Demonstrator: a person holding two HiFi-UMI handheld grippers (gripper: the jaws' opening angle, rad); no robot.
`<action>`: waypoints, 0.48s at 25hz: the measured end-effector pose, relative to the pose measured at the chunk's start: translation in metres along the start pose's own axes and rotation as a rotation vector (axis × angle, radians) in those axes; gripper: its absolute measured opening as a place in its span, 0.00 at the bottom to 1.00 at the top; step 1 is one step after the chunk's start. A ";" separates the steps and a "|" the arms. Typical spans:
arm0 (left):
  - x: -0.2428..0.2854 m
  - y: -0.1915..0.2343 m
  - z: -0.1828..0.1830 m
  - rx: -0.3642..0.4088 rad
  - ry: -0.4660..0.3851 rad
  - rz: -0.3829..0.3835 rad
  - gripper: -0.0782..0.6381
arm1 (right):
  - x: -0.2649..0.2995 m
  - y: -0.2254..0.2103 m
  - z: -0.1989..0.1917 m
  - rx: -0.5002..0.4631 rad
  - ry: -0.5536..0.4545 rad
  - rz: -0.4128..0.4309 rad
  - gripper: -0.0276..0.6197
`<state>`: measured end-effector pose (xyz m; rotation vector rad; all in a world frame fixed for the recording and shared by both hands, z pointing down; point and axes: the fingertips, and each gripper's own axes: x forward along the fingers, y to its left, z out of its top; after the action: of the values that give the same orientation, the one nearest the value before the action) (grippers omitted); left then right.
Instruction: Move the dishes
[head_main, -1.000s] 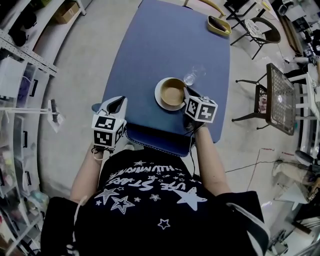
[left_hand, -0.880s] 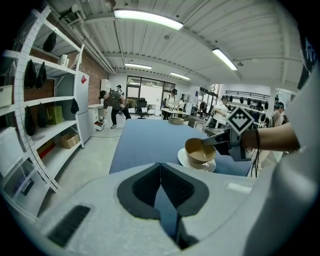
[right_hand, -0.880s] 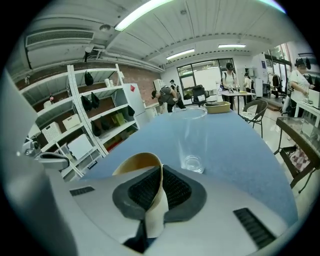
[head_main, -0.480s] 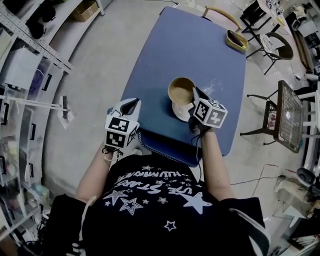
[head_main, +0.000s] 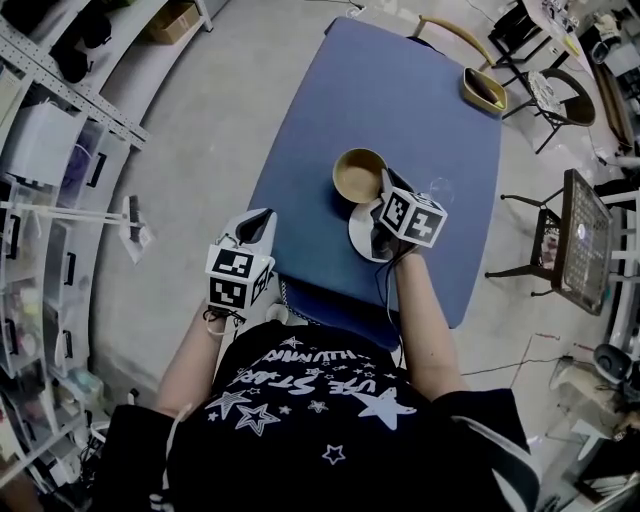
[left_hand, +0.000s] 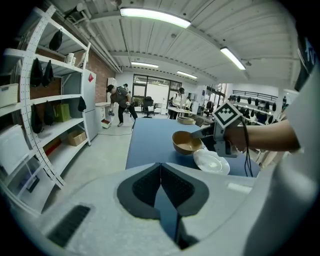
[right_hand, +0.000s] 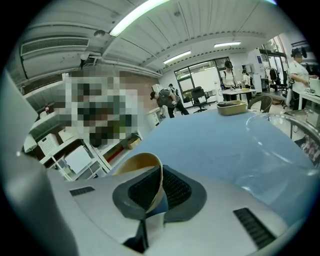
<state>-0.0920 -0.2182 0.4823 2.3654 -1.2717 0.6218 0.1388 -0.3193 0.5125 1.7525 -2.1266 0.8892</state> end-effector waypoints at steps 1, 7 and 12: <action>0.001 0.001 -0.001 -0.003 0.002 -0.001 0.14 | 0.003 -0.001 -0.001 0.007 0.006 -0.003 0.07; 0.008 0.000 -0.001 -0.005 0.010 -0.012 0.14 | 0.013 -0.009 -0.011 0.010 0.034 -0.044 0.08; 0.004 0.002 -0.006 -0.006 0.014 -0.020 0.14 | 0.016 -0.007 -0.016 -0.038 0.055 -0.076 0.12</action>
<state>-0.0925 -0.2188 0.4901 2.3613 -1.2413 0.6264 0.1389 -0.3236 0.5356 1.7566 -2.0156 0.8615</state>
